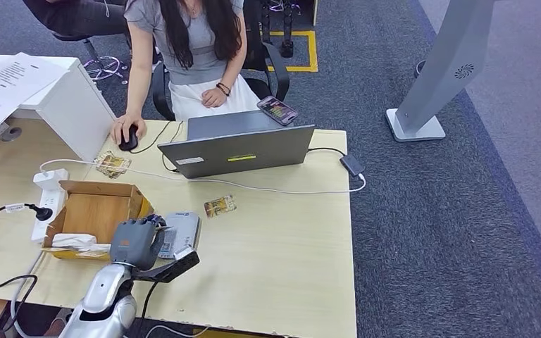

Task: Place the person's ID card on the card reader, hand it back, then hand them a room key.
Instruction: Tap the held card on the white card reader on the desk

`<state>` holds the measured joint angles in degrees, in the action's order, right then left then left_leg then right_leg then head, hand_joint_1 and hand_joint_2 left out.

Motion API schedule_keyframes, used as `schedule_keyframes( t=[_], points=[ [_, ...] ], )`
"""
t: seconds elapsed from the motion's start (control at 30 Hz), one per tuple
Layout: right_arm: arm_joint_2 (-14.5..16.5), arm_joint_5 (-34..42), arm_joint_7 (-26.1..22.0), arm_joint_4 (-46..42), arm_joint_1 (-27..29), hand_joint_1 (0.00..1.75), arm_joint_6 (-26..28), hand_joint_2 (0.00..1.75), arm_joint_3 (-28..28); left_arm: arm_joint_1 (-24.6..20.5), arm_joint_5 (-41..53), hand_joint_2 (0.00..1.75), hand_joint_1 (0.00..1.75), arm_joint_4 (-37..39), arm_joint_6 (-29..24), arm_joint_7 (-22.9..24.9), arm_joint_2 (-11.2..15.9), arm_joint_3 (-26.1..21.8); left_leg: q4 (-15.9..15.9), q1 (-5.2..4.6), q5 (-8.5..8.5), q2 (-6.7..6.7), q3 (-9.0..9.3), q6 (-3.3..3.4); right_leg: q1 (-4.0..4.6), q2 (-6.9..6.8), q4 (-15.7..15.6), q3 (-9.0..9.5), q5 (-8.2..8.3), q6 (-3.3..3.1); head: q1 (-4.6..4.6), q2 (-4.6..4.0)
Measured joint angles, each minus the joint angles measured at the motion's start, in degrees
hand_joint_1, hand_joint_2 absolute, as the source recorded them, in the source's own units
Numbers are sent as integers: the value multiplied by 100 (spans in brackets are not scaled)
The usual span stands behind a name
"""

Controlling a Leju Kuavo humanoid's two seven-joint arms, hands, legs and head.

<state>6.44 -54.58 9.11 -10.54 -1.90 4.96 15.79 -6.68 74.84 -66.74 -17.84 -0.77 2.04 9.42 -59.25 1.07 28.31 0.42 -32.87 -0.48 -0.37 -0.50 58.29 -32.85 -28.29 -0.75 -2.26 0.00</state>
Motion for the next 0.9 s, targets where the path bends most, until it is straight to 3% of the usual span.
schedule_keyframes(
  t=[0.7, 0.9],
  points=[
    [40, -22, -11, 0, -1, 0, -19, 0, 11, 90, 11, 175, 175, 137, 34, -2, -54, 94, 0, 0, 0, -3, -2, 0, 0, -1, 0, 0, 0, 1, -1, 0],
    [65, -54, -27, 0, 0, 0, -17, 0, 31, 80, -49, 175, 175, 29, -275, -42, 14, 93, -1, 0, -1, -3, -1, 0, 0, -1, 0, -1, 0, 0, -1, 0]
  ],
)
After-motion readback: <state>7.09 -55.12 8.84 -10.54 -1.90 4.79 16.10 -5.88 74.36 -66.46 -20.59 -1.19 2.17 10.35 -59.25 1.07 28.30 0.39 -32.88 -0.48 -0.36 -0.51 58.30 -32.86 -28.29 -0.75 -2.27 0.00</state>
